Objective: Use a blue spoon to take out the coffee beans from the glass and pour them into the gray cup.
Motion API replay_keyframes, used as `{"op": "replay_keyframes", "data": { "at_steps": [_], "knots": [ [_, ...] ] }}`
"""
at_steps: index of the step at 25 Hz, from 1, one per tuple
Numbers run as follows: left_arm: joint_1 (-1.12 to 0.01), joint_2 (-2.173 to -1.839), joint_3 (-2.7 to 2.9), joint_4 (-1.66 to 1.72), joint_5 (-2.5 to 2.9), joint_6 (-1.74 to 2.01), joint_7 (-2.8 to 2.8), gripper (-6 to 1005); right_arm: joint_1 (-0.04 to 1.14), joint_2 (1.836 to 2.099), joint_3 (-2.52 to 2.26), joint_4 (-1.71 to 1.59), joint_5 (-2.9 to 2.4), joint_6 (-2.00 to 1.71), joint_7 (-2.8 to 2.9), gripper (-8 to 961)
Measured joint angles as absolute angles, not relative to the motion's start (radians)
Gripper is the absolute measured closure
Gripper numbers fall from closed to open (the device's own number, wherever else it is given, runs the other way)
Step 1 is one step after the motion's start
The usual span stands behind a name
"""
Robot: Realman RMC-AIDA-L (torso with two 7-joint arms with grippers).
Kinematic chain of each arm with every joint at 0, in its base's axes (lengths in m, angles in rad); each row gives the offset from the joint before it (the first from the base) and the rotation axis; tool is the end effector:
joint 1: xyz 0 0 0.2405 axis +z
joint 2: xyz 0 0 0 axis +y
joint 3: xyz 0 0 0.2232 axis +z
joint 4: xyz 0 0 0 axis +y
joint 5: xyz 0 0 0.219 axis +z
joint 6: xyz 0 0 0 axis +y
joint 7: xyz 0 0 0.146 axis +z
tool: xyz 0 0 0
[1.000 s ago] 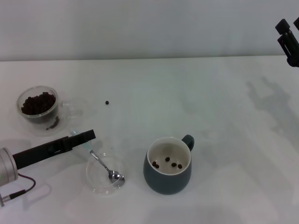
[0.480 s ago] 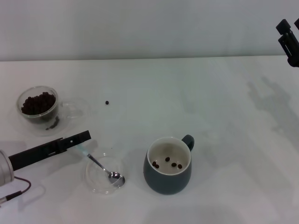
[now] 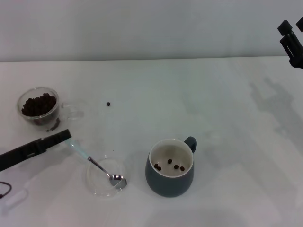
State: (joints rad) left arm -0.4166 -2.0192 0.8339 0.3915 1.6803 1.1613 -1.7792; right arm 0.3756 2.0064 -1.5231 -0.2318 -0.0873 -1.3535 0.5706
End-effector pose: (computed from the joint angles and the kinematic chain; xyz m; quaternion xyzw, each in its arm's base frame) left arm -0.3213 0.3147 -0.0027 -0.7481 -0.5610 -0.2826 0.2139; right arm 0.2932 0.3264 0.0544 -0.6868 0.2061 0.4465 0.5352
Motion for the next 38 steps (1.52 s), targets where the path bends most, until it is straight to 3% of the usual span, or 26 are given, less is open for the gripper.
{"op": "replay_keyframes", "data": {
  "at_steps": [19,28,38],
  "knots": [
    [-0.316,-2.019,0.725,0.537,1.65,1.349,-1.578,219,0.367,2.008,-1.544,-0.229,-0.093,-1.385,0.561,407],
    [-0.167,-2.052,0.682,0.703,1.499,1.379,-1.374,221,0.341,2.006,-1.569,-0.223,-0.101,-1.423,0.492,407],
    [-0.131,-2.072,0.531,0.678,1.449,1.378,-1.191,223,0.326,2.004,-1.572,-0.212,-0.11,-1.42,0.462,408]
  ]
}}
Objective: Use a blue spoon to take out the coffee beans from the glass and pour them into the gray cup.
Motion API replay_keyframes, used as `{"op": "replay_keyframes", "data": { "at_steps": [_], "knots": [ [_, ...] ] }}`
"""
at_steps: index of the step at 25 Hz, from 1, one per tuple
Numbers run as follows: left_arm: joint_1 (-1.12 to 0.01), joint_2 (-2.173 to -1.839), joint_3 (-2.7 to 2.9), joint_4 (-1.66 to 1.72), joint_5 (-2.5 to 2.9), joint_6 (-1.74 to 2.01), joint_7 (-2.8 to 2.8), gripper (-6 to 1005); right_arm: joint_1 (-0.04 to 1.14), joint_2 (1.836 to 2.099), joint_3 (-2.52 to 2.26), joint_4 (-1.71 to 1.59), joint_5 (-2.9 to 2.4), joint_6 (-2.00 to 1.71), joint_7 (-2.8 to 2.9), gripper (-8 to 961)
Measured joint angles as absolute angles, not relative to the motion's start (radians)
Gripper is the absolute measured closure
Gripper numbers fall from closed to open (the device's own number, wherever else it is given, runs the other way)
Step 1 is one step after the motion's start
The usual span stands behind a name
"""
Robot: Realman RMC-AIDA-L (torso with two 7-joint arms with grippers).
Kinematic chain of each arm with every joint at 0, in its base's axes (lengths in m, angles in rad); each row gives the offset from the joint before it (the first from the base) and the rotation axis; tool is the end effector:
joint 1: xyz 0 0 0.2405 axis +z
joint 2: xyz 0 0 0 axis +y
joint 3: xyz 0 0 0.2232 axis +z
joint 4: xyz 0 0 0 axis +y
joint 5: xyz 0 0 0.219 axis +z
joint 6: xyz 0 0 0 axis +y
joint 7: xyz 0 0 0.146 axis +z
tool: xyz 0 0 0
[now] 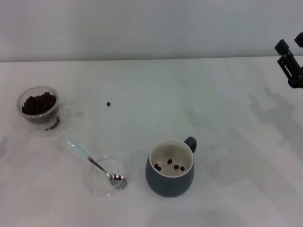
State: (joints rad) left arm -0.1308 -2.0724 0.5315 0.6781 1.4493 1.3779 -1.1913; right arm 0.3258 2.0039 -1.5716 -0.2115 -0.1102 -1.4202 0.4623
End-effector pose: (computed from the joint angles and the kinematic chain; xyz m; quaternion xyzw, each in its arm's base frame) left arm -0.3595 0.2571 0.1101 -0.7446 -0.3155 -0.3416 0.4789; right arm 0.3011 0.3032 0.0461 -0.7142 0.1646 0.4132 0.5404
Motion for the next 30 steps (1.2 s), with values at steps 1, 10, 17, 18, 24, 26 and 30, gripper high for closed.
{"op": "replay_keyframes", "data": {
  "at_steps": [1,10,17,18,24,26,30],
  "knots": [
    [-0.13,-2.072,0.528,0.669,1.448,1.376,-1.174,223,0.324,2.004,-1.572,-0.209,-0.115,-1.421,0.461,408],
    [-0.132,-2.072,0.433,0.565,1.437,1.369,-0.953,223,0.314,2.007,-1.575,-0.208,-0.185,-1.423,0.405,408],
    [-0.122,-2.072,0.377,0.539,1.428,1.368,-0.879,223,0.311,2.008,-1.585,-0.194,-0.186,-1.423,0.401,408],
    [-0.12,-2.073,0.377,0.533,1.418,1.368,-0.865,223,0.311,2.008,-1.585,-0.194,-0.186,-1.423,0.399,408],
    [-0.118,-2.074,0.376,0.51,1.389,1.368,-0.84,223,0.312,2.008,-1.586,-0.193,-0.186,-1.421,0.386,408],
    [-0.118,-2.074,0.376,0.507,1.387,1.368,-0.836,223,0.313,2.008,-1.584,-0.193,-0.185,-1.423,0.378,408],
    [-0.109,-2.075,0.376,0.467,1.331,1.375,-0.779,223,0.313,2.008,-1.58,-0.193,-0.18,-1.426,0.374,408]
  ]
}}
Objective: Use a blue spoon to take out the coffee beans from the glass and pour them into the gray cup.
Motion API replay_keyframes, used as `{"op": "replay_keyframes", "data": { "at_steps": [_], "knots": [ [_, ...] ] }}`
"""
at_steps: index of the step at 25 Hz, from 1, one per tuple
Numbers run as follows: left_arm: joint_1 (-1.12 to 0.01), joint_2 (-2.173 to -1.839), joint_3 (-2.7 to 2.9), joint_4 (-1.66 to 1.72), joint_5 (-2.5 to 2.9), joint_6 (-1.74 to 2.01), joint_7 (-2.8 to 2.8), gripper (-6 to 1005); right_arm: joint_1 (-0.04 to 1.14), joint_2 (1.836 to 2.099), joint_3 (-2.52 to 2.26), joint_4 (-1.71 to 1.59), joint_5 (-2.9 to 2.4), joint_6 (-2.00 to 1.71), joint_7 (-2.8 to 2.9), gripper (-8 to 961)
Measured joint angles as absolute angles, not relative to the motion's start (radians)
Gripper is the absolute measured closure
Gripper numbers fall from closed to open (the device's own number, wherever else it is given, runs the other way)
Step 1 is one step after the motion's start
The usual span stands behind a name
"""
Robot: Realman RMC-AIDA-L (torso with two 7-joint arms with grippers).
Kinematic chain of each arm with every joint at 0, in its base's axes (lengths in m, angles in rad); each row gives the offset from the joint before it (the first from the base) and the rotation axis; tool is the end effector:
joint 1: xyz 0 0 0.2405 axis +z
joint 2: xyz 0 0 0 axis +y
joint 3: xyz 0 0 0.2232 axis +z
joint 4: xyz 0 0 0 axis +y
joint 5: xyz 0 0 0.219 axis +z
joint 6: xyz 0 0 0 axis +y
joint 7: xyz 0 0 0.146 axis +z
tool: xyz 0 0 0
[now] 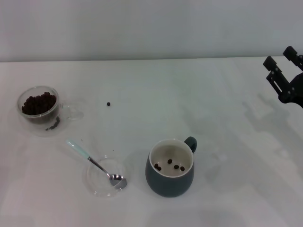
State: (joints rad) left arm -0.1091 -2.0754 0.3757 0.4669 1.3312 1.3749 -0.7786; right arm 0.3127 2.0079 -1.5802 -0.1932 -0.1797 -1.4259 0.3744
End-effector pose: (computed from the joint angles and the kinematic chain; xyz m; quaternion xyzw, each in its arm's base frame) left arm -0.3922 0.2255 0.1039 -0.6909 -0.2684 -0.2951 0.6029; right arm 0.3039 0.2930 0.0329 -0.7461 0.1344 0.3748 0.5336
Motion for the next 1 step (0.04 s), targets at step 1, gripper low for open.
{"op": "replay_keyframes", "data": {
  "at_steps": [1],
  "knots": [
    [-0.107,-2.075,0.376,0.462,1.322,1.376,-0.772,223,0.312,2.008,-1.579,-0.193,-0.179,-1.427,0.374,408]
  ]
}}
